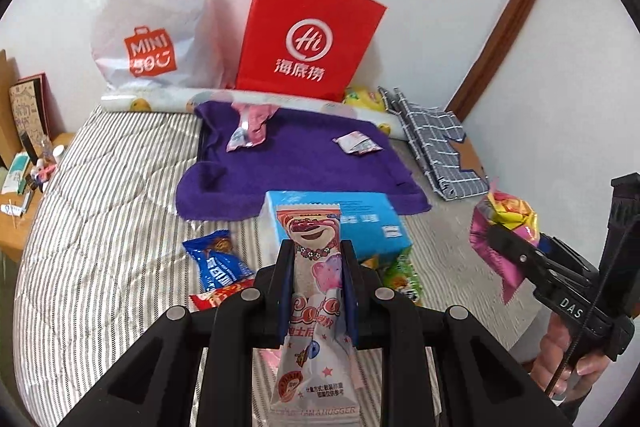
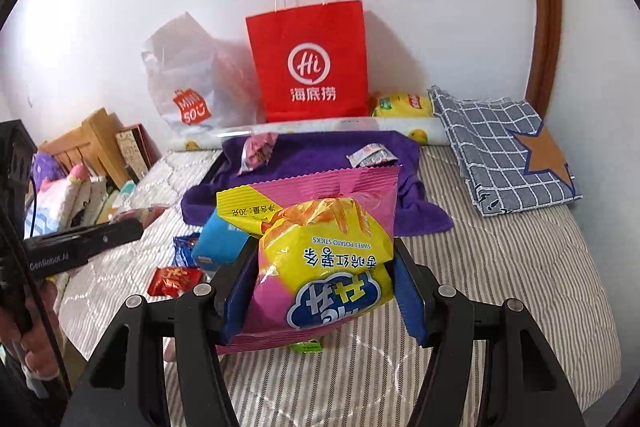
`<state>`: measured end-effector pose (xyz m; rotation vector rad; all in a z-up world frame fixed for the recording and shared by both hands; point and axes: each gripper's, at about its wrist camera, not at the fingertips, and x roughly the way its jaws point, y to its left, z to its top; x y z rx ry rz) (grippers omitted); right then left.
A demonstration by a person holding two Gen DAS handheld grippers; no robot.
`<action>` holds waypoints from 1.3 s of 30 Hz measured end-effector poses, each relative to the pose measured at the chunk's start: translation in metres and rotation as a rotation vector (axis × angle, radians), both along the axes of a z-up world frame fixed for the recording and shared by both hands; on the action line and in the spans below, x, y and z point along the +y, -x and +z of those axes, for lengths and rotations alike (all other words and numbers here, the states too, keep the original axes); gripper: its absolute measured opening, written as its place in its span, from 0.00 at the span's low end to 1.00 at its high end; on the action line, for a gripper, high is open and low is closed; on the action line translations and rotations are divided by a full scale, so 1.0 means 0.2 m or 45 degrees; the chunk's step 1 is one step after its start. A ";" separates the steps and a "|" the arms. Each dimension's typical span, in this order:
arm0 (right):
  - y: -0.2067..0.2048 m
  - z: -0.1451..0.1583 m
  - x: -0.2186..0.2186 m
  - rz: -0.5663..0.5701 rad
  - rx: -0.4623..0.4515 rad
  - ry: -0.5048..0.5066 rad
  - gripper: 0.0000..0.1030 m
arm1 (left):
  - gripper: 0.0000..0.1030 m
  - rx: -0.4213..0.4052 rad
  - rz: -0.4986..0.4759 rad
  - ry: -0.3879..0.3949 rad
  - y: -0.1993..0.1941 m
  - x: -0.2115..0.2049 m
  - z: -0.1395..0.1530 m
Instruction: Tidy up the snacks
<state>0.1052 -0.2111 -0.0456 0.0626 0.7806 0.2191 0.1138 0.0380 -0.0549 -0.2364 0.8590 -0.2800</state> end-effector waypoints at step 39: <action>-0.37 0.12 0.05 -0.017 -0.037 -0.035 0.60 | 0.20 -0.115 -0.074 -0.026 -0.40 -0.16 0.20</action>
